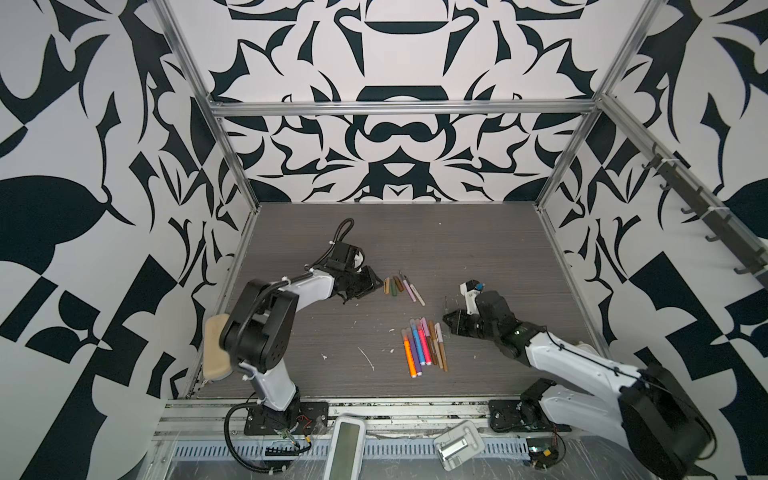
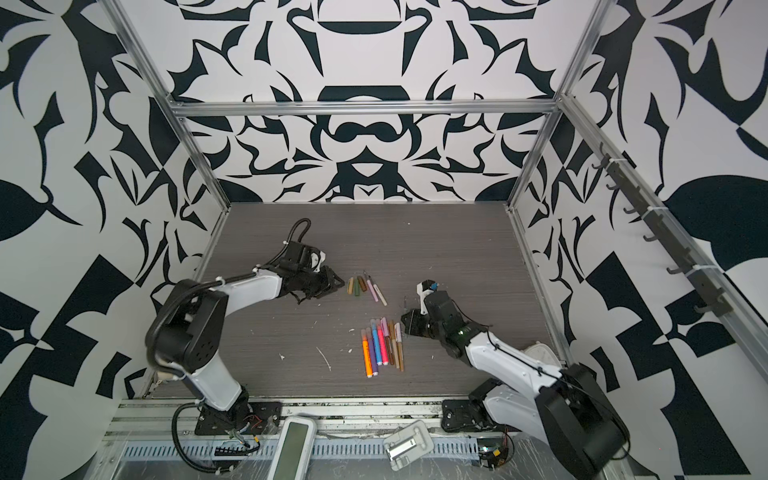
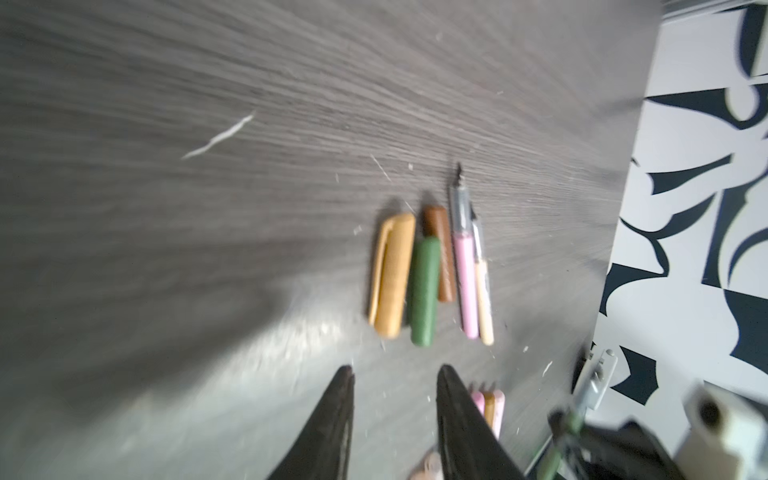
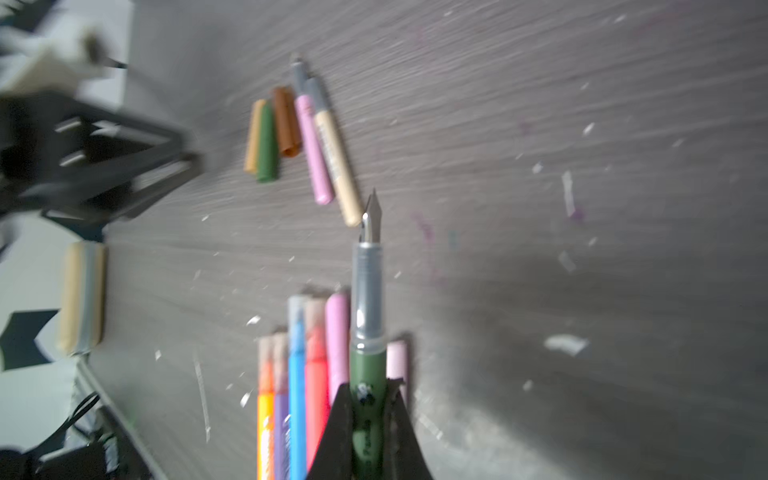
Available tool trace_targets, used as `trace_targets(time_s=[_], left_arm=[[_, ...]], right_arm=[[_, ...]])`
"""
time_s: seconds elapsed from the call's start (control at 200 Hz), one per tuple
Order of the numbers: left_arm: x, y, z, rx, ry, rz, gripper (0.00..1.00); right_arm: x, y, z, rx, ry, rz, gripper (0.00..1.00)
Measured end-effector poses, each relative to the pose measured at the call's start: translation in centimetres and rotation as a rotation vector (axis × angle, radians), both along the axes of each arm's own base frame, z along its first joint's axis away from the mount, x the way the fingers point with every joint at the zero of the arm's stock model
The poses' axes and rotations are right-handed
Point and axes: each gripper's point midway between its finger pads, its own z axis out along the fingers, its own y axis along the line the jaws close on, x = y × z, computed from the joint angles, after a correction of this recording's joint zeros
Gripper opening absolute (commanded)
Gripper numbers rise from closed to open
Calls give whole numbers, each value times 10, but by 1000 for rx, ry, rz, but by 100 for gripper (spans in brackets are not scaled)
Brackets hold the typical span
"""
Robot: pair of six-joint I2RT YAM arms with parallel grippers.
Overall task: Open the pen caps
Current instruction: 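Lower the tan cap beside the other caps and open the left gripper, then lower and release the green pen with the right gripper while the left withdraws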
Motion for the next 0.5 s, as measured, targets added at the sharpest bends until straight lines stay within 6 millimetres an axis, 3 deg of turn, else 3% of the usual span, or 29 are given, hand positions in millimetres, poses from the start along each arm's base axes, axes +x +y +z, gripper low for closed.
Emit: trace_targets(time_s=[0.13,0.255,0.37,0.5], left_arm=[[-27,22,14,58,-94,7,36],[-55,45,4,159,-130,16,36],[-85,53,3,236,-187,-15,37],[-99,45,17,268,-284,-63,37]], right_arm=[[49,16,13,-17,-11,41,0],[85,34,10,-9,-3,94,0],[93,39,-12,-18,63,119,0],[84,38,-35,-30,153,136,0]])
